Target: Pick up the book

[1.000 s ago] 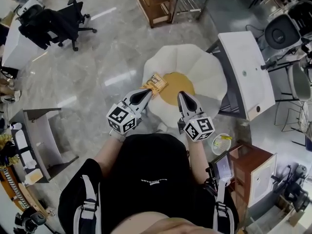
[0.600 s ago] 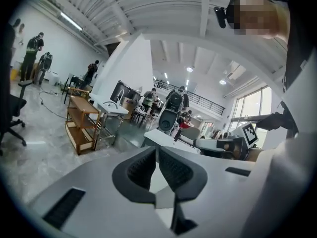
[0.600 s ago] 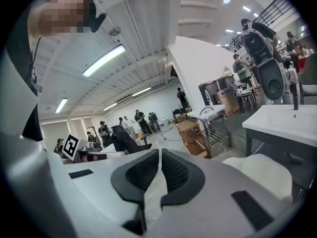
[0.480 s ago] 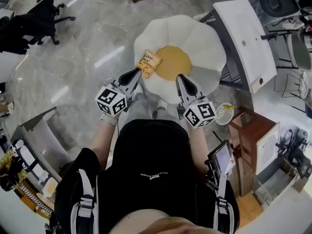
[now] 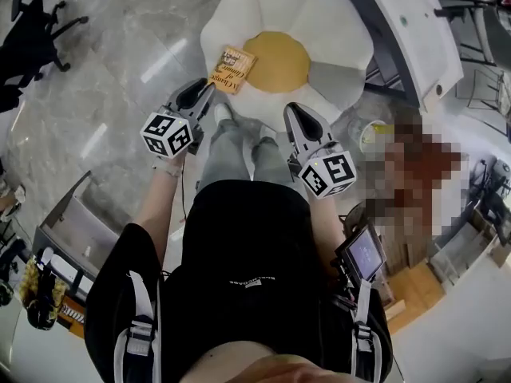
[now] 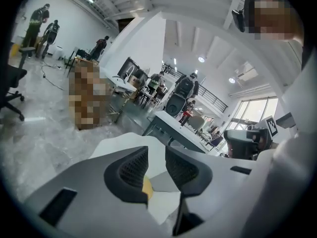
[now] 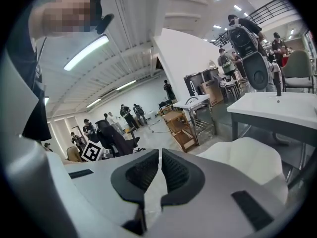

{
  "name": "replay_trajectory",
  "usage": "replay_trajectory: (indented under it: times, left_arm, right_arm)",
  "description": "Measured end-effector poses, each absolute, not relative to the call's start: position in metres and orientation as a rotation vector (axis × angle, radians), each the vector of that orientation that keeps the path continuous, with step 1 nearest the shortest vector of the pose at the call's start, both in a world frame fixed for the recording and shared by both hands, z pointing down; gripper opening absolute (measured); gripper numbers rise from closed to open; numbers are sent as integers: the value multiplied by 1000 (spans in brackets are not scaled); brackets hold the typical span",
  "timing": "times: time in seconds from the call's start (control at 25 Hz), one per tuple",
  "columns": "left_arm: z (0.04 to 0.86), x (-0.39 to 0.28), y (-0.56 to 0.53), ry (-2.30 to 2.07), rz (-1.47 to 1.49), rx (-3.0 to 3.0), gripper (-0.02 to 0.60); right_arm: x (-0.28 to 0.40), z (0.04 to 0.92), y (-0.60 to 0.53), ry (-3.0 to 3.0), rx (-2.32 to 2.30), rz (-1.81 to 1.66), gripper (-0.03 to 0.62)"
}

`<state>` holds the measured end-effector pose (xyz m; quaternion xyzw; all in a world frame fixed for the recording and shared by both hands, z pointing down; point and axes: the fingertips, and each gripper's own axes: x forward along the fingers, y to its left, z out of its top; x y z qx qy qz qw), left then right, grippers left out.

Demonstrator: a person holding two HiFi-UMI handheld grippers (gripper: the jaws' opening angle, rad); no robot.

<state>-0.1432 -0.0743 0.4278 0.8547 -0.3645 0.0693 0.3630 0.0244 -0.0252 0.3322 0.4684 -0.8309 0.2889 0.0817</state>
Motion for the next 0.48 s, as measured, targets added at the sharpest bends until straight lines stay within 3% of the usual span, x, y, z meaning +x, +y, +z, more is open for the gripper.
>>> replay_trajectory:
  times: [0.48]
  left_arm:
    - [585, -139, -91, -812, 343, 2148, 208]
  right_arm:
    - [39, 431, -27, -2335, 1469, 988, 37]
